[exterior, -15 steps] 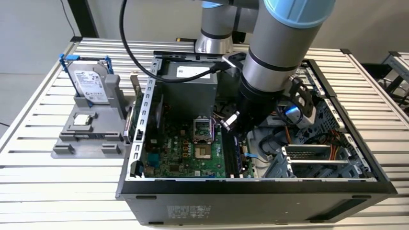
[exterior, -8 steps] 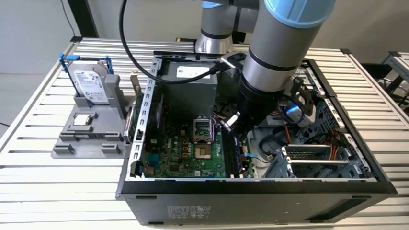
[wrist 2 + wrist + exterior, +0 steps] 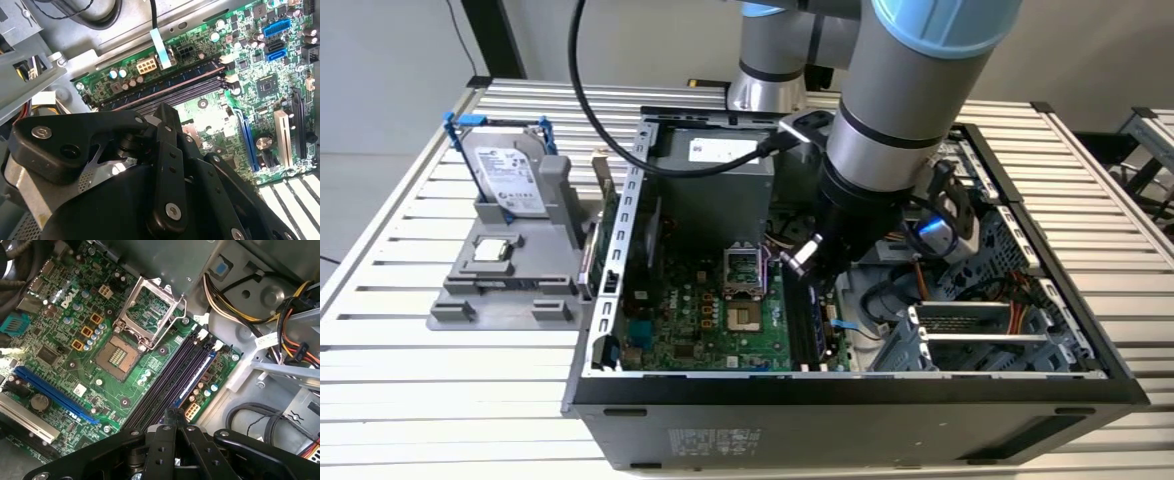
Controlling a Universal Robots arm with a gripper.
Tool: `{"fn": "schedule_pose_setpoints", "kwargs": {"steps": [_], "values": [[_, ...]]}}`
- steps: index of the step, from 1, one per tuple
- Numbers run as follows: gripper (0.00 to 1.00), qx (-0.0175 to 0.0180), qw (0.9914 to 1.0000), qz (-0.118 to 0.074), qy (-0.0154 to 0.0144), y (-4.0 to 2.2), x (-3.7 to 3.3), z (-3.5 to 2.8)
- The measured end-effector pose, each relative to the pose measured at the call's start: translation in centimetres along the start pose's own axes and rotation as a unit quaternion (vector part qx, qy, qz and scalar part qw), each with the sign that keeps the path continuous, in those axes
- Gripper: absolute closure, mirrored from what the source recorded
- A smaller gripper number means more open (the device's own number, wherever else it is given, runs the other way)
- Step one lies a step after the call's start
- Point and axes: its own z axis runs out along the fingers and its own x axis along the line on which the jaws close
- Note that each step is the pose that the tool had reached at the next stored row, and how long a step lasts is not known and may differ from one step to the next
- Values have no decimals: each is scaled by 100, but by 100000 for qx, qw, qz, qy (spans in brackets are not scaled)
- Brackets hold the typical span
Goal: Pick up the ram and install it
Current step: 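Press down the ram until it locks into place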
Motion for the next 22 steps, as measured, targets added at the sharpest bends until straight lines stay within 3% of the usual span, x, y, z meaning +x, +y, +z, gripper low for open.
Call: {"fn": "schedule_pose_setpoints", "kwargs": {"steps": [14, 22], "values": [[100, 21, 99966, -2620, 151, 0, 0, -1], [100, 8, 99885, -4784, 248, 0, 0, -1]]}}
